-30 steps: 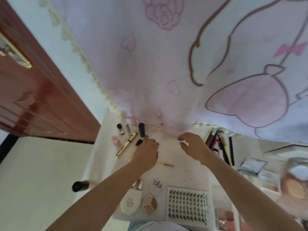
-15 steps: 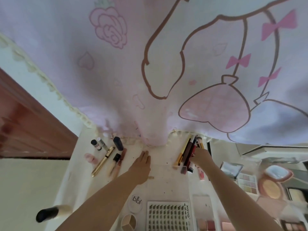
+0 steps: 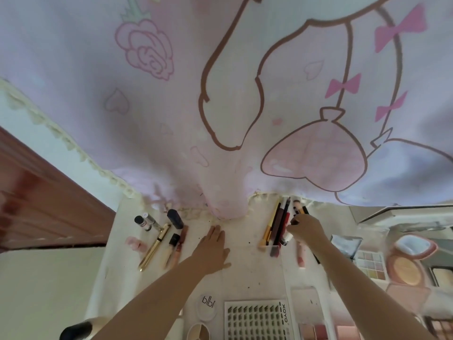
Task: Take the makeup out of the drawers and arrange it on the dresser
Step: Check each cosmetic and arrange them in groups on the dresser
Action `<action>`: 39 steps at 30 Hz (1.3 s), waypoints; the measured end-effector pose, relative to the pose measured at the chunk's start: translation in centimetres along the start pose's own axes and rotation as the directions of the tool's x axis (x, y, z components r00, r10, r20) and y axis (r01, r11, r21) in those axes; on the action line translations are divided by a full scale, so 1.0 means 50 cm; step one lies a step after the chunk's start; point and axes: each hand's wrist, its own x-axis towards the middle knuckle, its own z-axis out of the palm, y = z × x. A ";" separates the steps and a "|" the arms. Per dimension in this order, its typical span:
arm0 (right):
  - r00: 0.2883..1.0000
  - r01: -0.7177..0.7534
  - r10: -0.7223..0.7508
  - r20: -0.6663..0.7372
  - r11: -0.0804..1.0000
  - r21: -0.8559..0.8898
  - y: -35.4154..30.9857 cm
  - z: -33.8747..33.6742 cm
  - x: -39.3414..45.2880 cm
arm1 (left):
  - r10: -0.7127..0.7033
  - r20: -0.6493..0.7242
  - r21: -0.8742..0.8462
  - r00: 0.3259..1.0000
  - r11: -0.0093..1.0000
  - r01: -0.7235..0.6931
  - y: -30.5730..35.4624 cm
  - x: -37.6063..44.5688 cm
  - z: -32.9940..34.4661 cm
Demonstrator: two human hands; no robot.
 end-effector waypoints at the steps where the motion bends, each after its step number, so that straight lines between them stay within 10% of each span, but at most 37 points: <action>1: 1.000 0.024 -0.025 0.013 0.995 0.094 -0.010 -0.014 -0.010 | 0.009 -0.044 -0.058 0.999 0.998 -0.012 0.006 -0.006 -0.013; 7: 0.946 0.264 -0.324 0.014 0.796 0.544 -0.136 -0.071 -0.111 | 0.092 -0.543 -0.406 0.835 0.841 -0.357 0.066 -0.075 -0.152; 16: 0.785 0.616 -0.512 -0.349 0.700 0.361 -0.331 -0.086 -0.228 | -0.208 -0.838 -0.493 0.505 0.684 -0.537 0.042 -0.202 -0.339; 24: 0.354 0.898 -0.660 -0.662 0.437 0.043 -0.438 -0.093 -0.294 | -0.334 -0.544 -0.839 0.770 0.234 -0.492 -0.018 -0.311 -0.449; 30: -0.233 0.802 -0.819 -0.524 0.143 -0.580 -0.447 -0.129 -0.310 | -0.182 -0.206 -0.979 0.962 0.039 -0.202 -0.041 -0.361 -0.450; 32: -0.101 0.827 -0.861 -0.498 0.206 -0.523 -0.453 -0.133 -0.310 | -0.206 -0.233 -0.971 0.950 -0.011 -0.241 -0.042 -0.368 -0.455; 36: 0.576 0.817 -0.740 -0.348 0.530 0.225 -0.470 -0.133 -0.312 | -0.379 -0.512 -0.856 0.771 0.151 -0.494 -0.036 -0.372 -0.464; 39: 0.531 0.828 -0.805 -0.263 0.427 0.364 -0.463 -0.139 -0.307 | -0.441 -0.623 -0.782 0.645 0.350 -0.516 -0.044 -0.368 -0.458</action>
